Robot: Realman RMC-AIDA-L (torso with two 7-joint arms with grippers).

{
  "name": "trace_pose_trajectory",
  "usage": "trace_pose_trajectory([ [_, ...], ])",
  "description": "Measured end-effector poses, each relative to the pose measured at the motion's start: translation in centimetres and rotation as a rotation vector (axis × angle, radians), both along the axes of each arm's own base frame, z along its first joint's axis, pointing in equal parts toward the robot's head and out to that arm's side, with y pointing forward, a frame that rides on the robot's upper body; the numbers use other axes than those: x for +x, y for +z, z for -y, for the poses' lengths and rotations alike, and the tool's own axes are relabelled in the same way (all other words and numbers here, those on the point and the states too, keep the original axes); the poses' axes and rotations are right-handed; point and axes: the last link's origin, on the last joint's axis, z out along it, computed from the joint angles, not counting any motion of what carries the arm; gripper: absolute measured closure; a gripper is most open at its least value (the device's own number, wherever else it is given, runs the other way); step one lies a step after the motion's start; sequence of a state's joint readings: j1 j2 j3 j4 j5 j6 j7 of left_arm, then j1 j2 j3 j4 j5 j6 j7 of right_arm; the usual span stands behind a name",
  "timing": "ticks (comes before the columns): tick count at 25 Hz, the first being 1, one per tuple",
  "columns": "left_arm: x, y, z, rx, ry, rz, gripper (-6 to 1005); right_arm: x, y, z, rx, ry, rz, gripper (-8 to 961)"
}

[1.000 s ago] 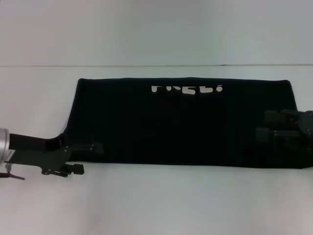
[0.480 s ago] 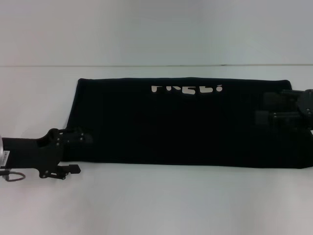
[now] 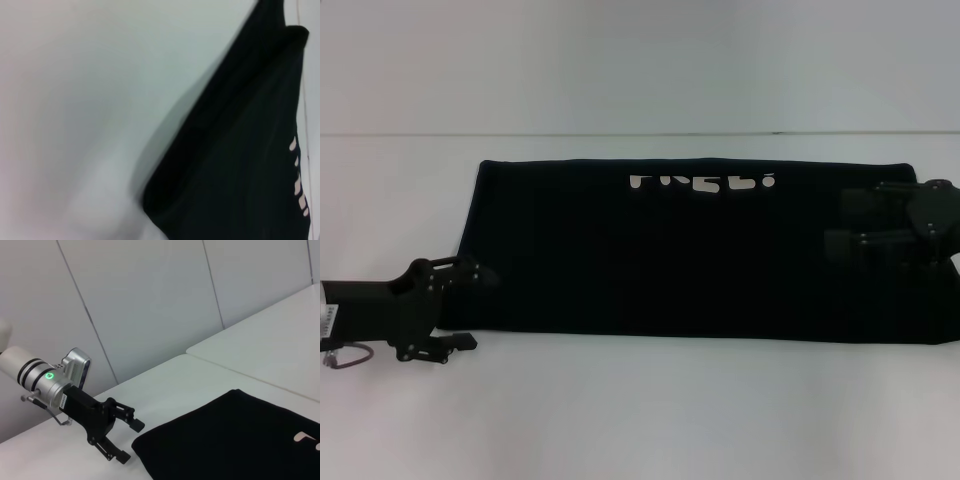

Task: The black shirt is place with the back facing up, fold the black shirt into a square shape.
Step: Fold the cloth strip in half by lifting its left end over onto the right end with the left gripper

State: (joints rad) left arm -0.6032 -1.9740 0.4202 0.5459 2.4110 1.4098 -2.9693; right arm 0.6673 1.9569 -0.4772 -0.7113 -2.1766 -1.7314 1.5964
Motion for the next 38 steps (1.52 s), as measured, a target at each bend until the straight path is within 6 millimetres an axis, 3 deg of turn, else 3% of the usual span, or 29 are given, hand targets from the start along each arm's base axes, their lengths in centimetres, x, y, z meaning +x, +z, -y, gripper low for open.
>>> trace_pose_trajectory([
  [38,-1.1,0.5,-1.0,0.07,0.027,-0.073,90,-0.5,-0.4,-0.1,0.013,0.012,-0.026,38],
])
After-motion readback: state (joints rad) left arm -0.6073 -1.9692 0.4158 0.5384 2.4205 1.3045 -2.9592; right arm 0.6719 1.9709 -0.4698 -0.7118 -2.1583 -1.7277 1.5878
